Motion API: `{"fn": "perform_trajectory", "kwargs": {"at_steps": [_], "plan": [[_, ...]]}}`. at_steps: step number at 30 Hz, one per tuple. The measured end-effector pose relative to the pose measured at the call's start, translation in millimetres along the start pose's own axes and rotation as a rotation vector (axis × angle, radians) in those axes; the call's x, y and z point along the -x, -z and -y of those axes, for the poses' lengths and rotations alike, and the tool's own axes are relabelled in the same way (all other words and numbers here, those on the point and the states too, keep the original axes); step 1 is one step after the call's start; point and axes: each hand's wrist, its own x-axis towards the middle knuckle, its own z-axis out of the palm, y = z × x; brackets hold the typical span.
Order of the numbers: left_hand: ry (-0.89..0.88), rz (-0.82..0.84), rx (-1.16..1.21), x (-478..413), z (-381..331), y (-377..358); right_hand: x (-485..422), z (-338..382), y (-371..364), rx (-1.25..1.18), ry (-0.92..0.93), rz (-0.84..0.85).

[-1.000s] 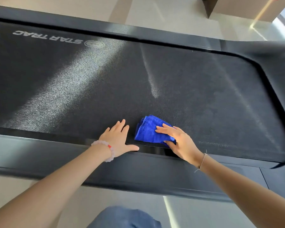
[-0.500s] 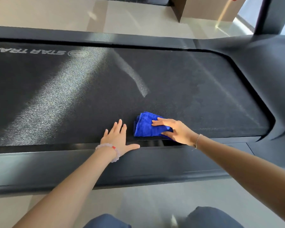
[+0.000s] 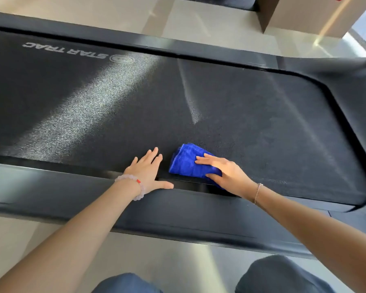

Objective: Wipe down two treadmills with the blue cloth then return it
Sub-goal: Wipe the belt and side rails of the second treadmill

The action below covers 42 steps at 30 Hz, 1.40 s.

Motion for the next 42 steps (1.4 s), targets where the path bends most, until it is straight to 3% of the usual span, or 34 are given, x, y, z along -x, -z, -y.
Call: {"fn": "perform_trajectory", "kwargs": {"at_steps": [6,18,24,28,42], "plan": [[0.106,0.013,0.082,7.2,-11.3,0.6,-2.9,-7.3,6.6,-0.006,0.074,0.05],[0.335,-0.219,0.344,49.4,-93.8,-26.0,8.9,-41.2,37.7,0.029,0.248,0.171],[0.342,-0.11,0.205,51.3,-133.7,-10.5,27.9,-73.6,62.4,0.04,0.242,0.157],[0.32,-0.067,0.247,50.2,-148.1,-0.2,29.4,-73.3,62.8,0.078,0.264,0.143],[0.373,-0.251,0.193,-2.2,-145.1,-33.0,10.6,-83.7,58.6,0.071,0.318,0.056]]}}
